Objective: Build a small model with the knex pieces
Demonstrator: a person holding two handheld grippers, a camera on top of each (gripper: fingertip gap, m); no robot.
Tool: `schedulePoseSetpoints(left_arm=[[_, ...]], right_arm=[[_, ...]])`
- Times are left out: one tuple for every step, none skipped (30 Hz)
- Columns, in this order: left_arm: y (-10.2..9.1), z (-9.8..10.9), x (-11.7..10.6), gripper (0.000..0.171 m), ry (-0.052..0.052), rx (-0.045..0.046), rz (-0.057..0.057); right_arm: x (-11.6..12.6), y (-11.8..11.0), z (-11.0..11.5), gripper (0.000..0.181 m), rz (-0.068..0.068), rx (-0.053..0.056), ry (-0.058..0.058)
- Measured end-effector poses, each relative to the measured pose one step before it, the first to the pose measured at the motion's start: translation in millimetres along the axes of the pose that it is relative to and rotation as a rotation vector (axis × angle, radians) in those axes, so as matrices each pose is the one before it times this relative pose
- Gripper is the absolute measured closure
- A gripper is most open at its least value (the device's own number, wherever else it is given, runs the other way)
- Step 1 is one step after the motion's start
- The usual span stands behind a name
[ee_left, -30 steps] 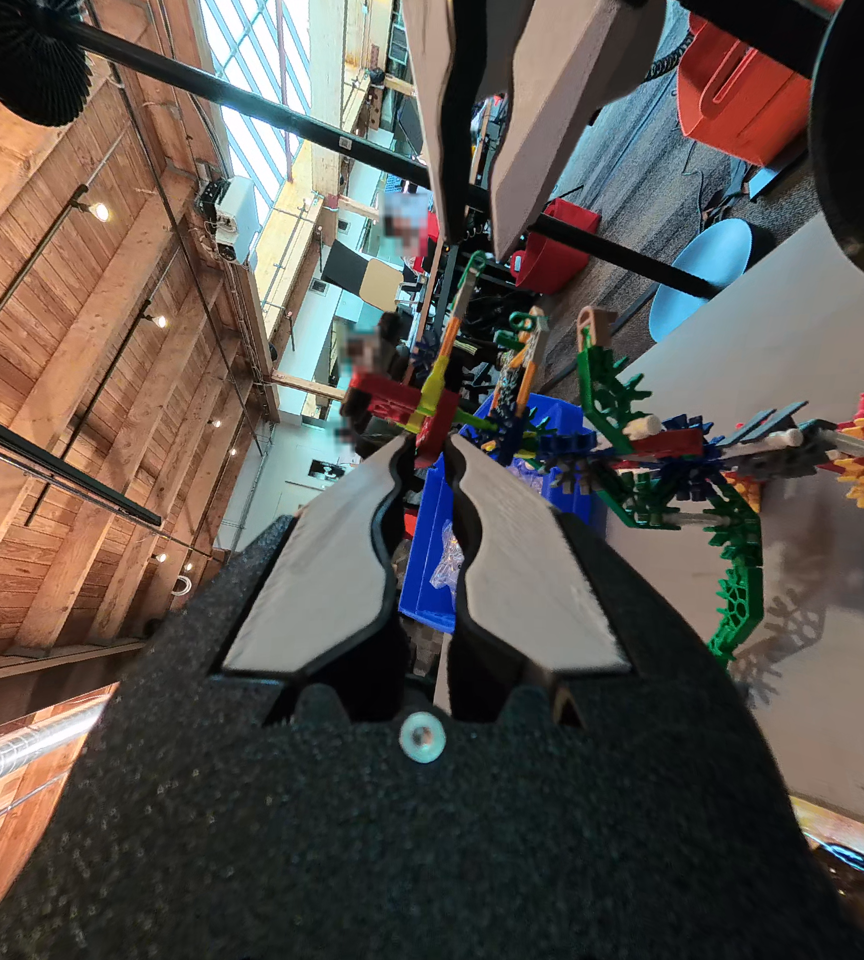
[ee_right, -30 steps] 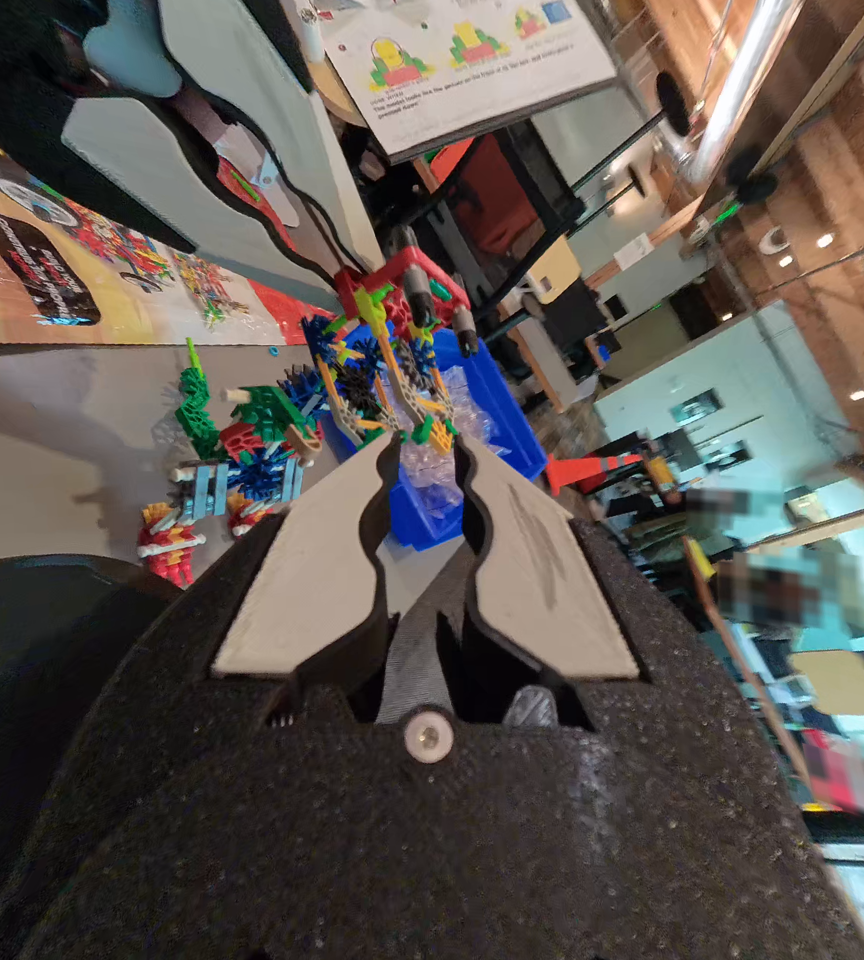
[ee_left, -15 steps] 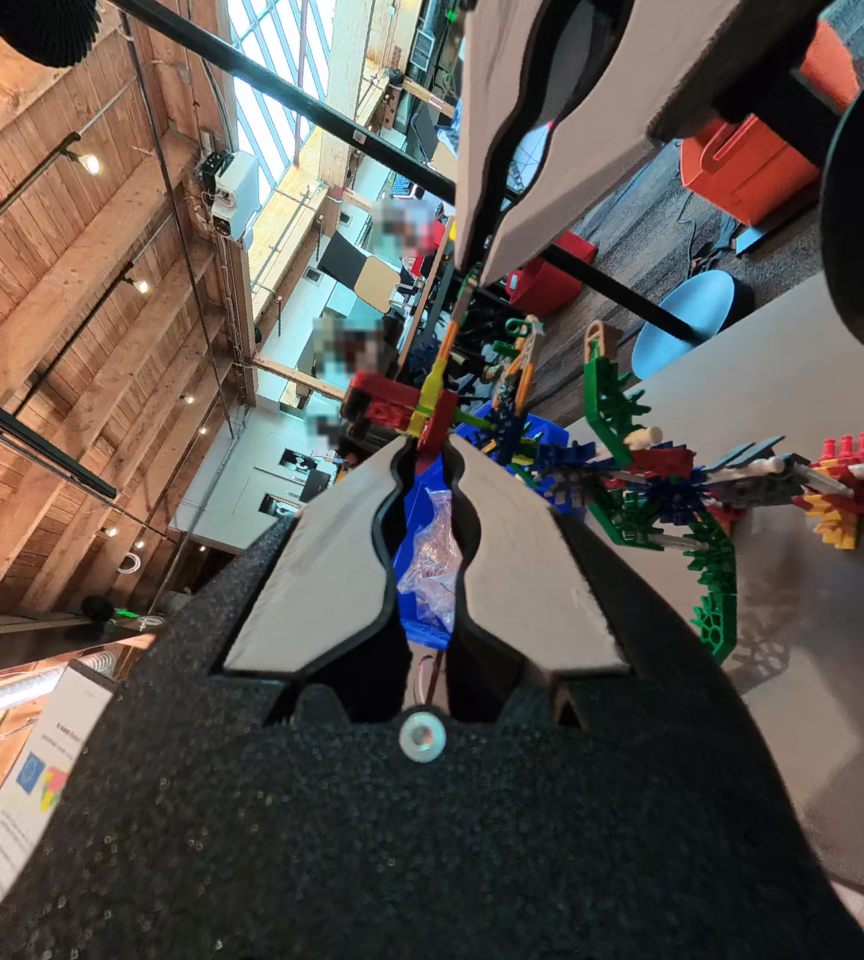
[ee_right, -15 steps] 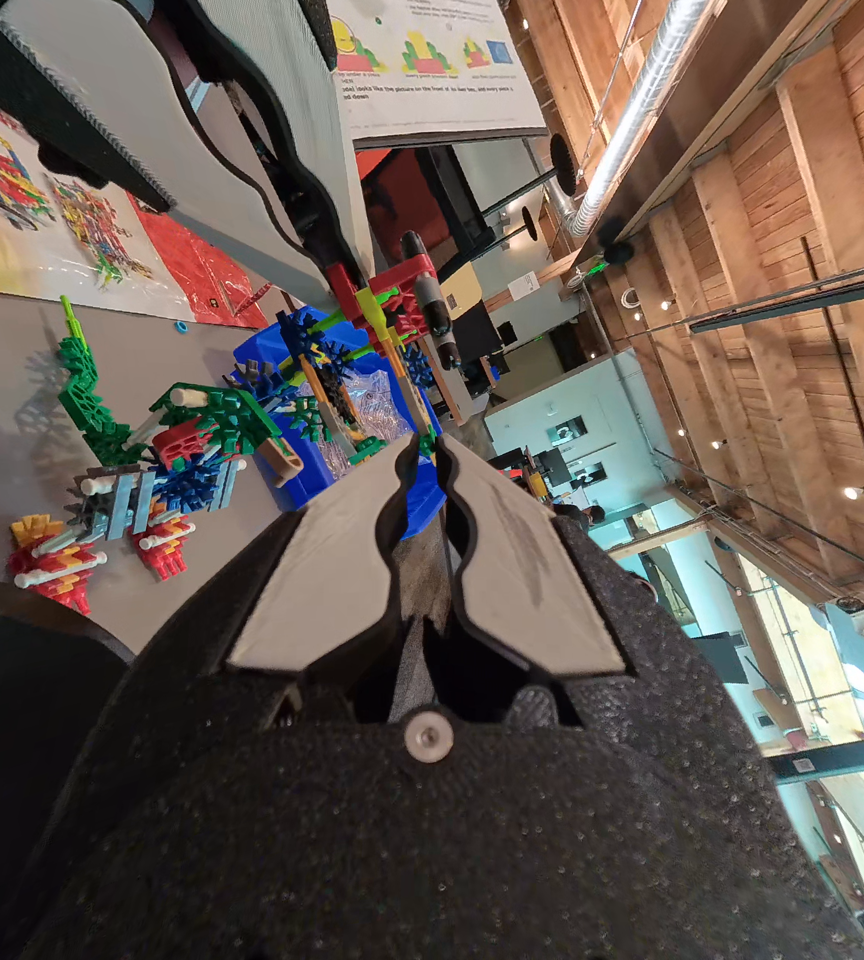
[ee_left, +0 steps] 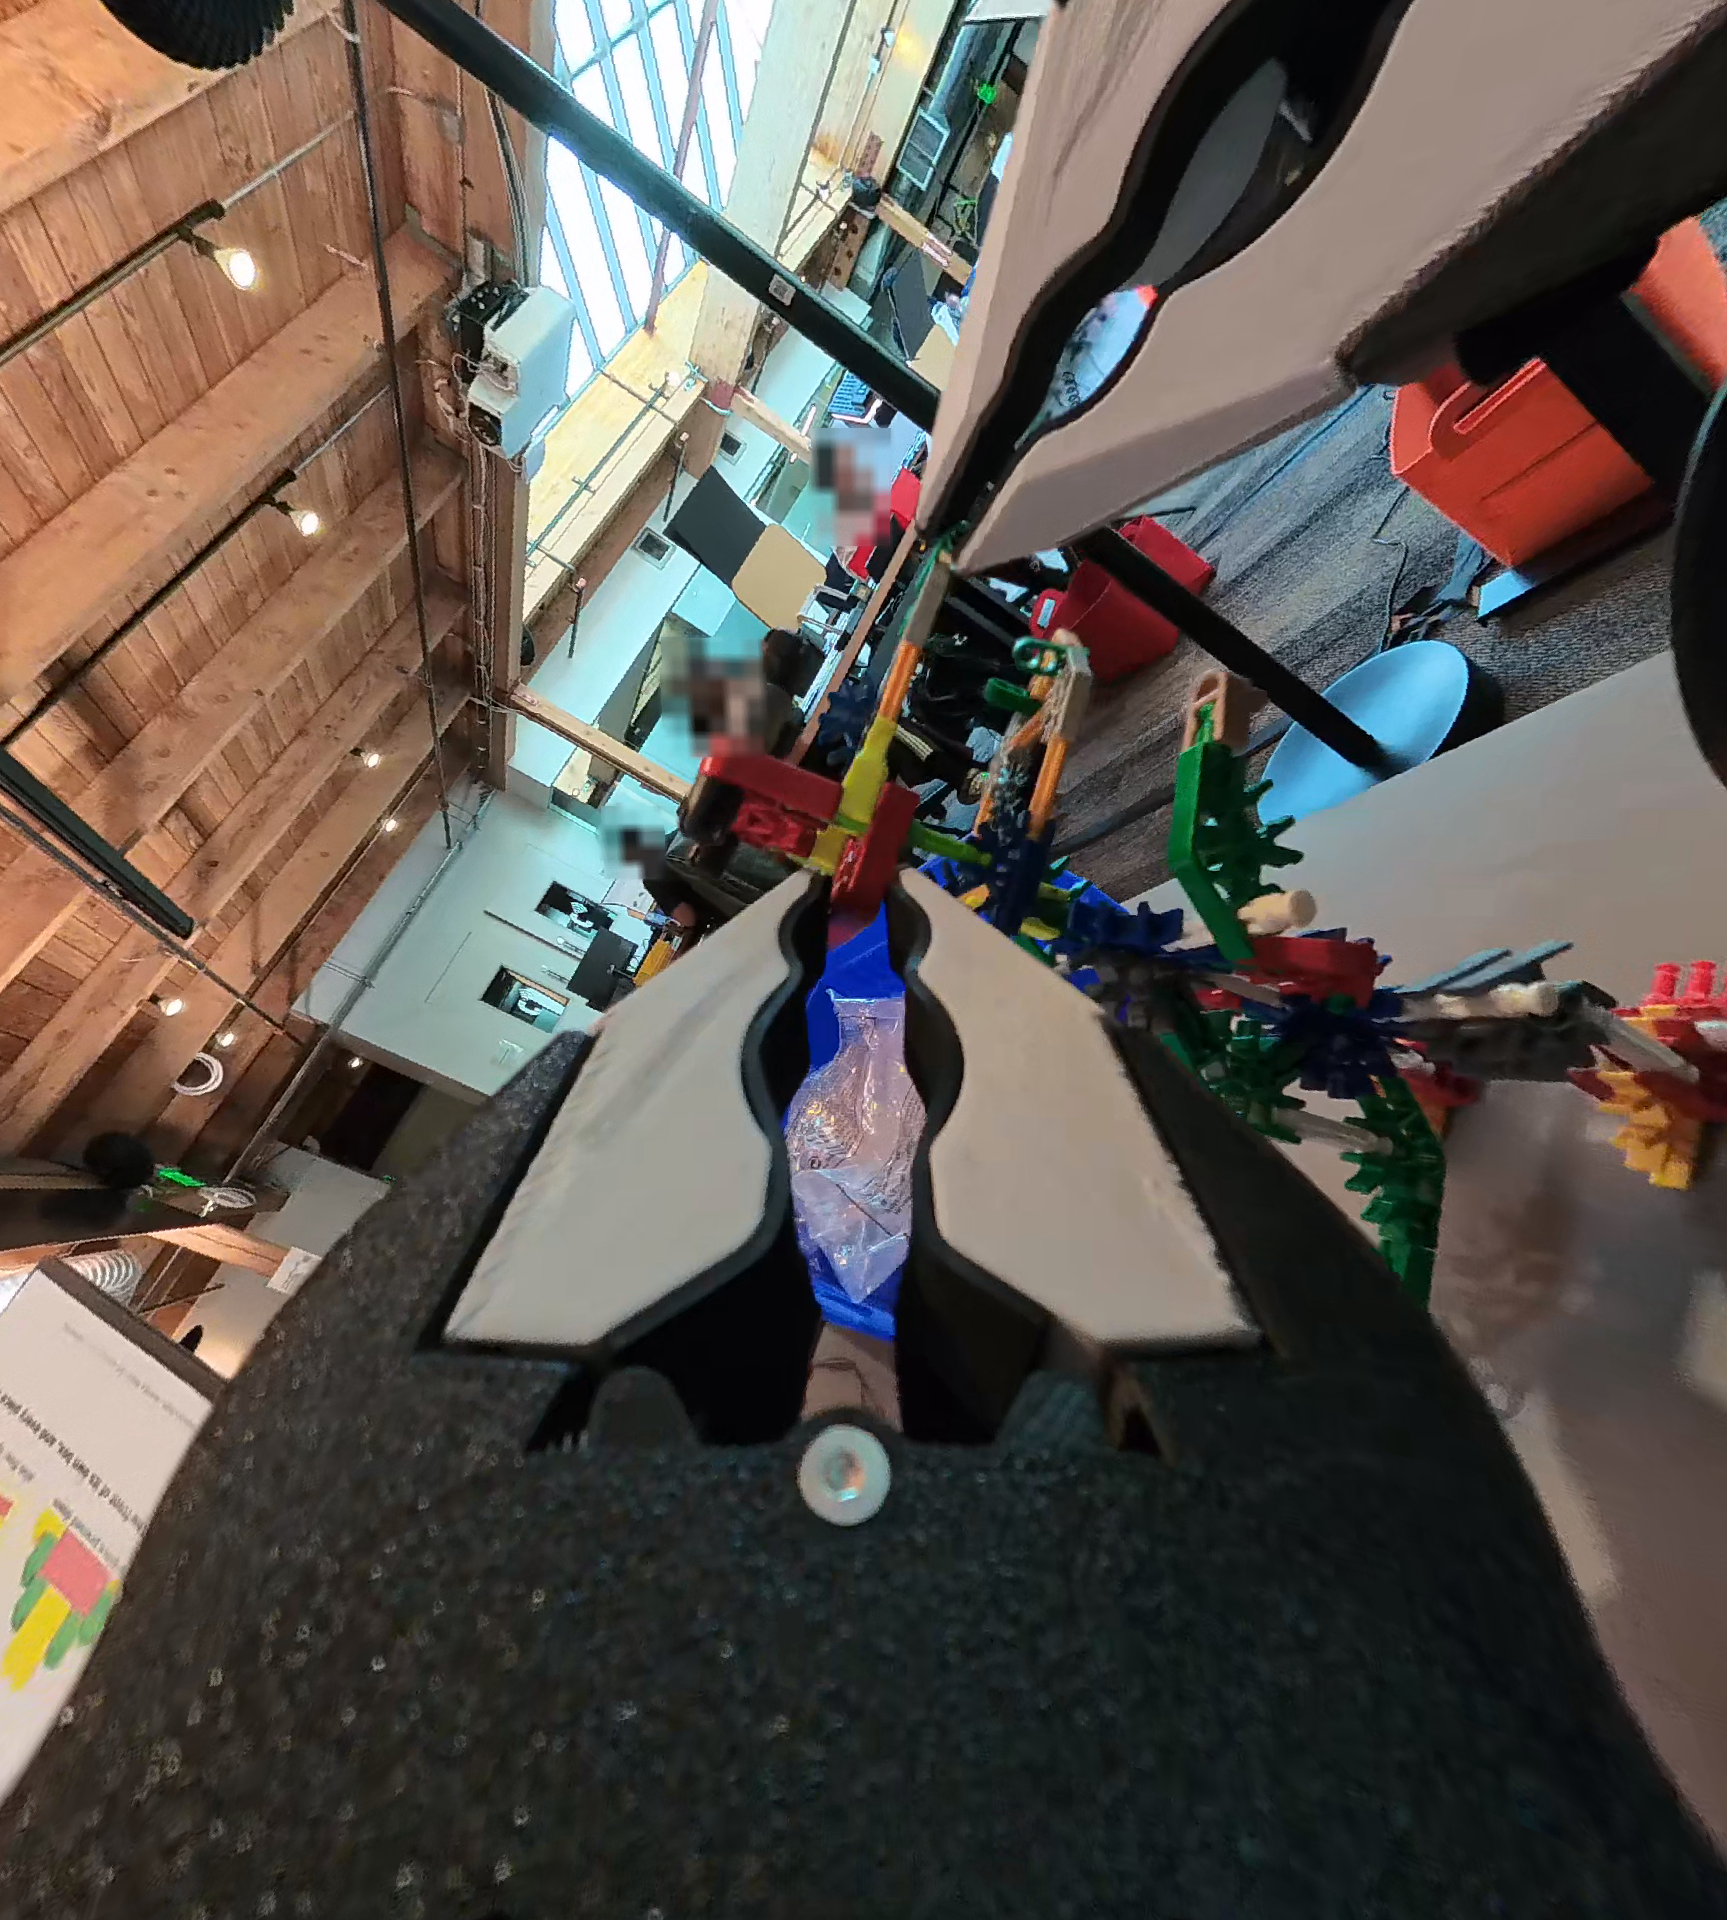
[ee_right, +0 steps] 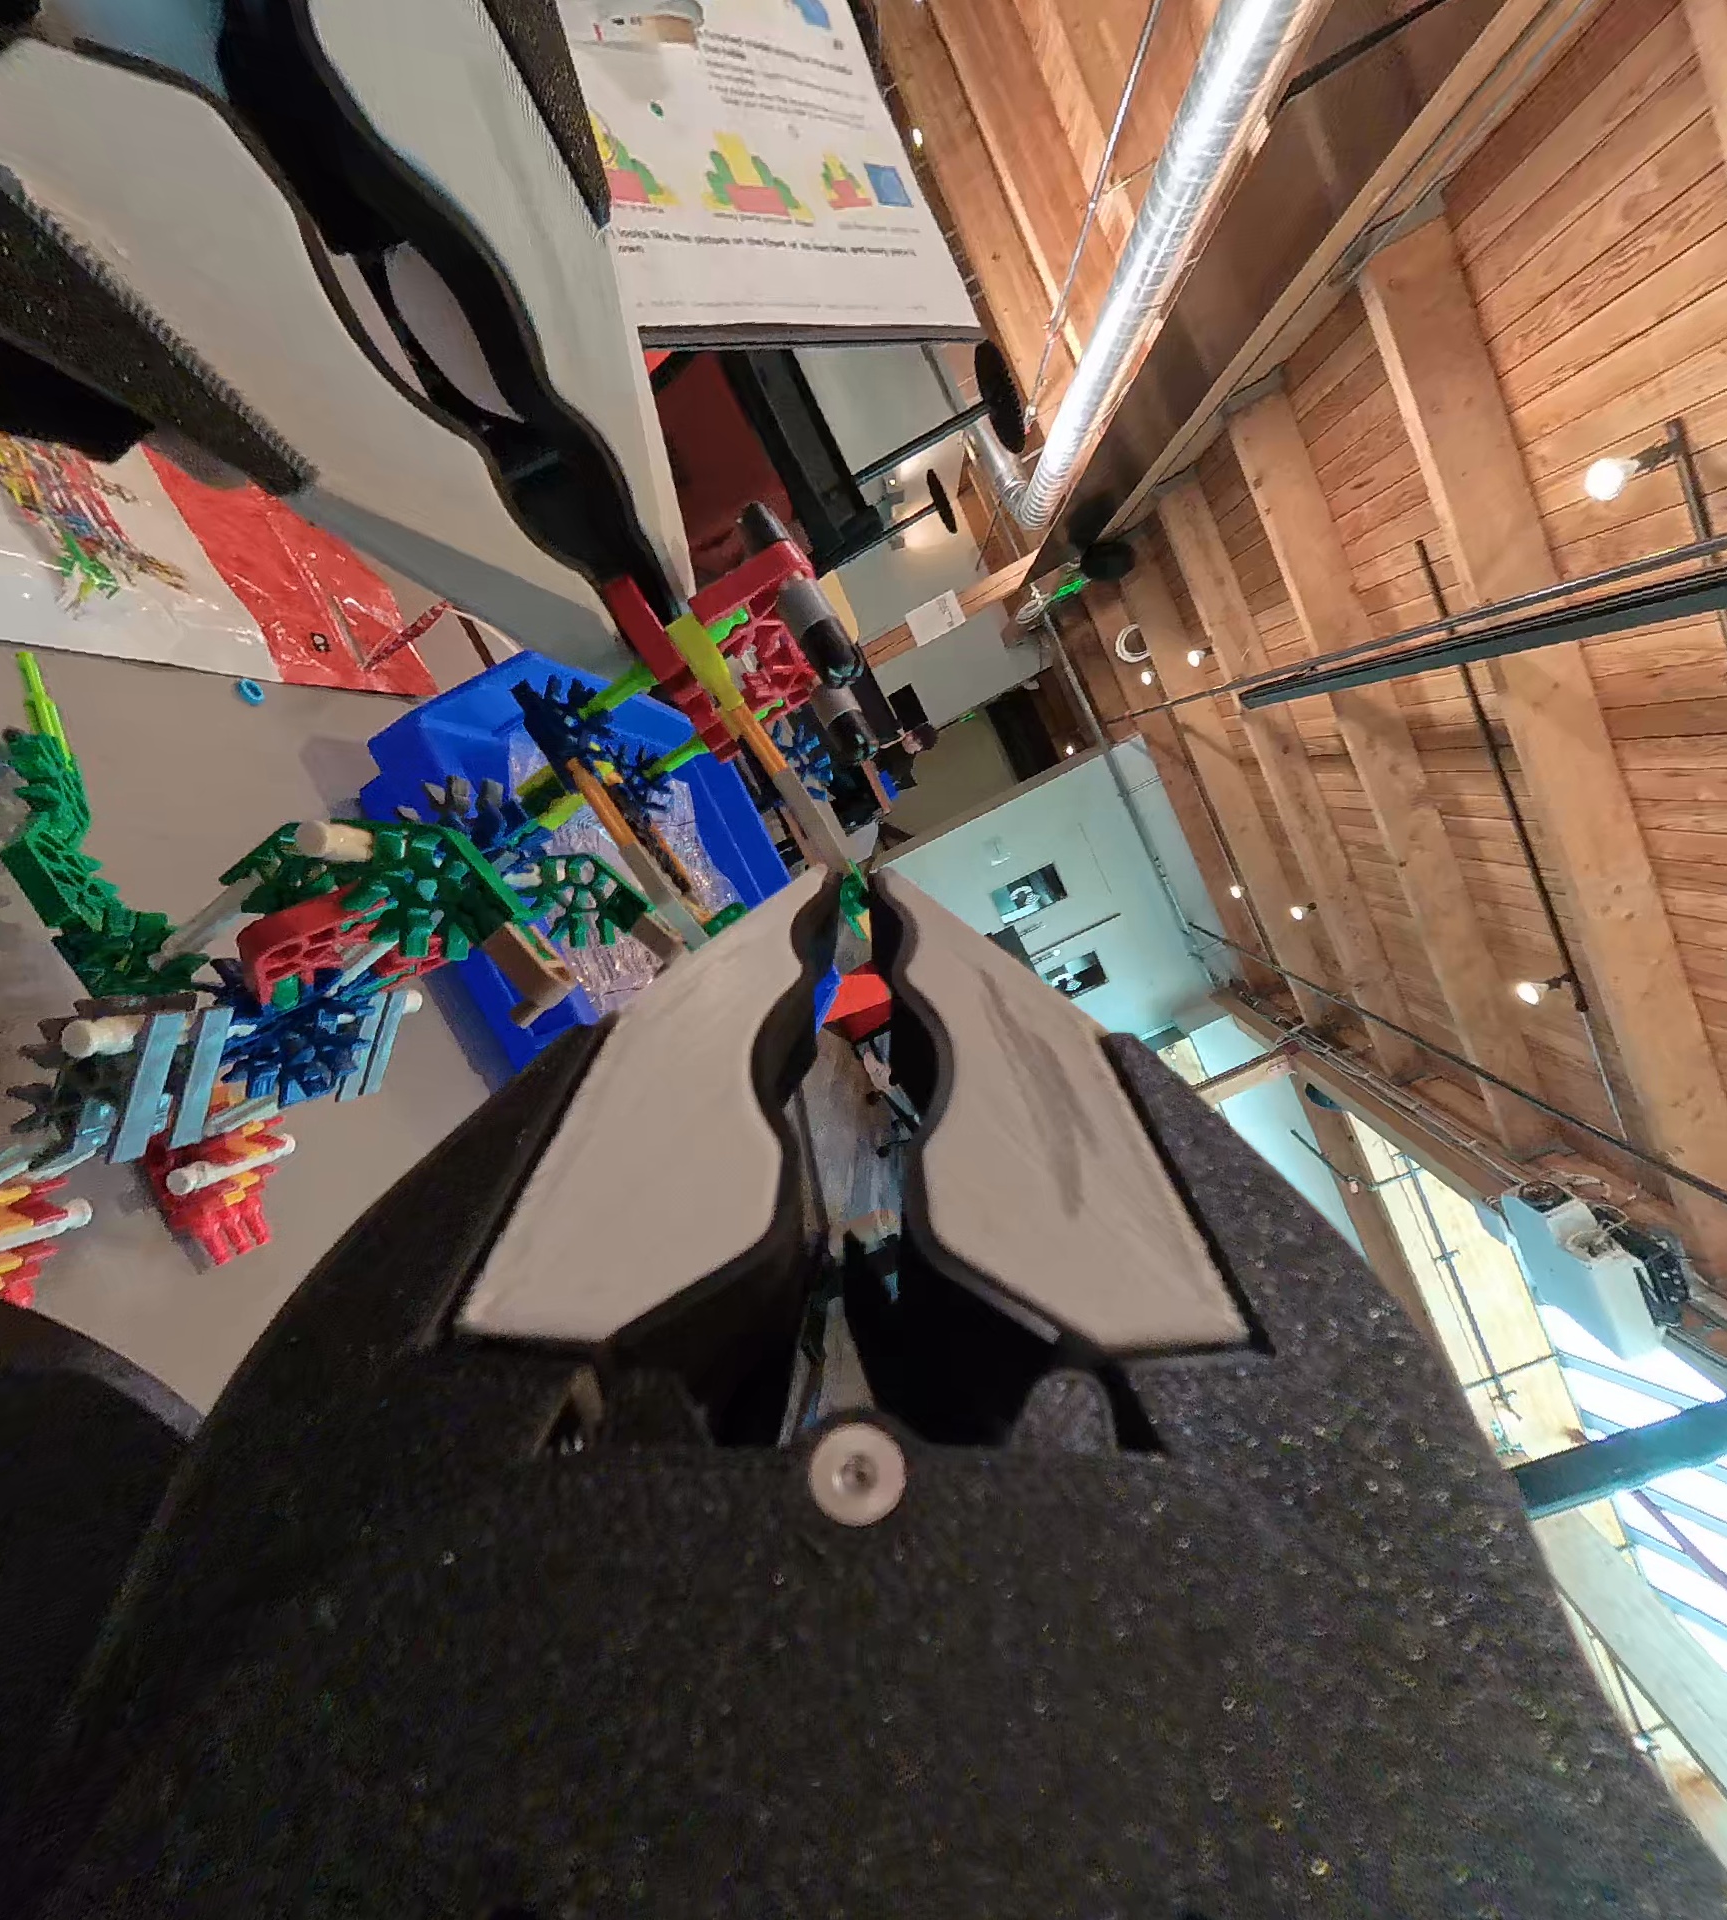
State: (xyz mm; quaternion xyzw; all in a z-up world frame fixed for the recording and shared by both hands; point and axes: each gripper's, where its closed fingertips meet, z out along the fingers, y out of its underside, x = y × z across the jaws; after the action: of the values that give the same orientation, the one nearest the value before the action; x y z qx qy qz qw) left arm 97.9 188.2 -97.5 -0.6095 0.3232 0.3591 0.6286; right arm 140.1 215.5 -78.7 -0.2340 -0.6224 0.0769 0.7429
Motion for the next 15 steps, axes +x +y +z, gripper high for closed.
schedulePoseSetpoints(left_arm=[[0.74, 0.46, -0.03, 0.165, -0.0021, -0.00227, -0.0069], [0.43, 0.25, 0.61, 0.165, 0.0015, 0.00050, -0.0102], [0.26, 0.15, 0.39, 0.165, -0.0038, 0.00091, -0.0098], [0.67, 0.16, -0.08, 0.165, -0.0078, -0.00044, -0.0115], [0.00, 0.15, 0.58, 0.165, 0.0017, 0.00395, -0.0210], [-0.19, 0.14, 0.48, 0.165, 0.0008, 0.00269, -0.0161], [0.02, 0.42, 0.47, 0.165, -0.0006, 0.00032, -0.0064], [-1.01, -0.01, 0.91, 0.166, 0.0033, 0.00687, -0.0100], [-0.54, 0.32, 0.50, 0.166, 0.0026, 0.00371, -0.0161], [0.06, 0.35, 0.13, 0.166, 0.0009, 0.00133, -0.0137], [0.77, 0.06, -1.23, 0.166, -0.0089, -0.00035, -0.0011], [-0.26, -0.24, -0.45, 0.166, -0.0030, 0.00501, -0.0037], [-0.13, 0.11, -0.28, 0.167, 0.0023, 0.00143, -0.0146], [0.79, 0.34, -0.67, 0.166, 0.0010, -0.00064, -0.0094], [0.03, -0.09, 0.08, 0.166, 0.0021, 0.00629, 0.0025]], right_arm=[[1.10, -1.56, 0.06, 0.181, -0.0006, 0.0070, 0.0108], [0.78, -1.29, 0.32, 0.181, -0.0002, 0.0057, 0.0080], [0.19, -0.80, 0.51, 0.181, -0.0035, 0.0029, 0.0037], [1.19, -0.98, 0.37, 0.181, -0.0042, 0.0053, 0.0080], [0.98, -0.79, 0.49, 0.181, -0.0054, 0.0025, 0.0079], [1.33, -1.10, 0.27, 0.181, -0.0054, 0.0056, 0.0085], [2.13, -1.13, 0.03, 0.181, 0.0000, 0.0065, 0.0114], [1.40, -0.59, 0.62, 0.181, 0.0007, 0.0017, 0.0067], [0.55, -0.63, 0.63, 0.181, -0.0041, 0.0014, 0.0026], [-0.16, -0.65, 0.35, 0.181, -0.0094, 0.0051, -0.0028], [0.25, 0.04, 0.45, 0.181, -0.0060, 0.0022, 0.0005], [-0.32, 0.73, 0.88, 0.181, -0.0001, -0.0035, -0.0006], [-0.59, 0.37, 0.21, 0.181, 0.0042, 0.0031, -0.0095], [0.31, -1.20, -1.28, 0.181, 0.0303, 0.0147, -0.0218], [0.89, -2.14, -1.89, 0.181, 0.0416, 0.0131, -0.0261]])
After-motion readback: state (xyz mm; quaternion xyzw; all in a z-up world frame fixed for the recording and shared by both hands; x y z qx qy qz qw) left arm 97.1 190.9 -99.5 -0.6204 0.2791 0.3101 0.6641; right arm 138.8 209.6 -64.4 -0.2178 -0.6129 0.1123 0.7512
